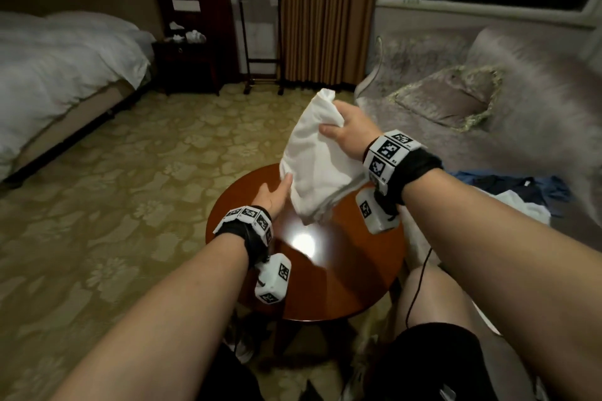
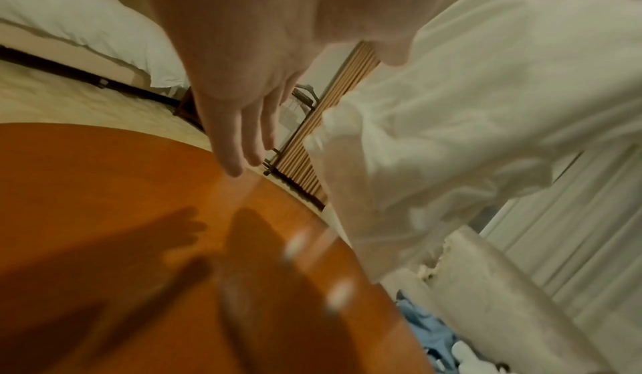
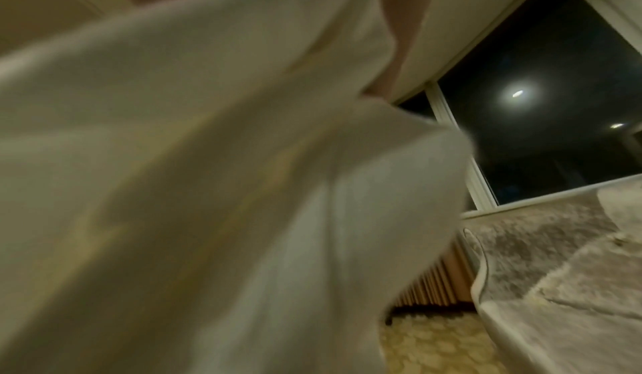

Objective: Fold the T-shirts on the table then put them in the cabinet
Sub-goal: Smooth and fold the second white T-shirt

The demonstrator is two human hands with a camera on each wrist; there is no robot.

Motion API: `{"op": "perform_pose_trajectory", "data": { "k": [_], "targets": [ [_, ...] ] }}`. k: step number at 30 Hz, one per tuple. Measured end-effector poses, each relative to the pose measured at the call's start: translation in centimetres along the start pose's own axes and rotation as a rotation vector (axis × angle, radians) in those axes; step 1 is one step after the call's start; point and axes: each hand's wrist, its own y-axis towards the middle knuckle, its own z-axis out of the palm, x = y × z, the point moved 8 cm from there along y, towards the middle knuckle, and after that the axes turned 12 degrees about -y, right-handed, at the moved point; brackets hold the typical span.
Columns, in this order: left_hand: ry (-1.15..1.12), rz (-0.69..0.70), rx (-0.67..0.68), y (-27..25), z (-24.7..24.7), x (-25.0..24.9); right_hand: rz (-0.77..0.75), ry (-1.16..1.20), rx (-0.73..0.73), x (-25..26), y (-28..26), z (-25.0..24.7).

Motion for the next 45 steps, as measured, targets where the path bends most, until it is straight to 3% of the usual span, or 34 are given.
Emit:
{"op": "perform_pose_trajectory", "data": {
  "k": [4, 7, 10, 13, 18, 24, 27, 36, 45],
  "targets": [
    [-0.203, 0.055, -0.035, -0.9, 0.4, -2.9, 0.007, 0.167, -0.077, 1.4, -1.0, -4.6],
    [-0.384, 0.009, 0.078, -0.3, 2.5, -4.2, 0.051, 0.255, -0.166, 0.6, -1.8, -8.3],
    [-0.448, 0.041, 0.184, 1.4, 5.1, -5.8, 0.126, 0.207, -0.271, -2.1, -3.1, -11.8],
    [-0.499, 0.085, 0.220, -0.3, 8.2, -8.4, 0.211, 0.045, -0.369, -5.2, -5.2, -15.4],
    [-0.406, 0.192, 0.284, -8.2, 14.2, -12.2, 0.338, -0.266, -0.405, -11.1, -10.0, -20.0],
    [-0.129, 0.202, 0.332, -13.0, 23.2, -11.7, 0.548, -0.517, -0.401, -18.6, -17.8, -24.6],
    [-0.032, 0.250, 0.445, -15.3, 28.2, -10.8, 0.664, -0.616, -0.368, -21.8, -21.9, -26.5],
    [0.225, 0.284, 0.841, -22.7, 41.6, -5.4, 0.965, -0.637, -0.293, -31.4, -34.6, -29.9],
    [0.415, 0.229, 0.844, -25.4, 48.0, 1.4, 1.116, -0.591, -0.210, -37.6, -41.3, -29.5]
  ]
}}
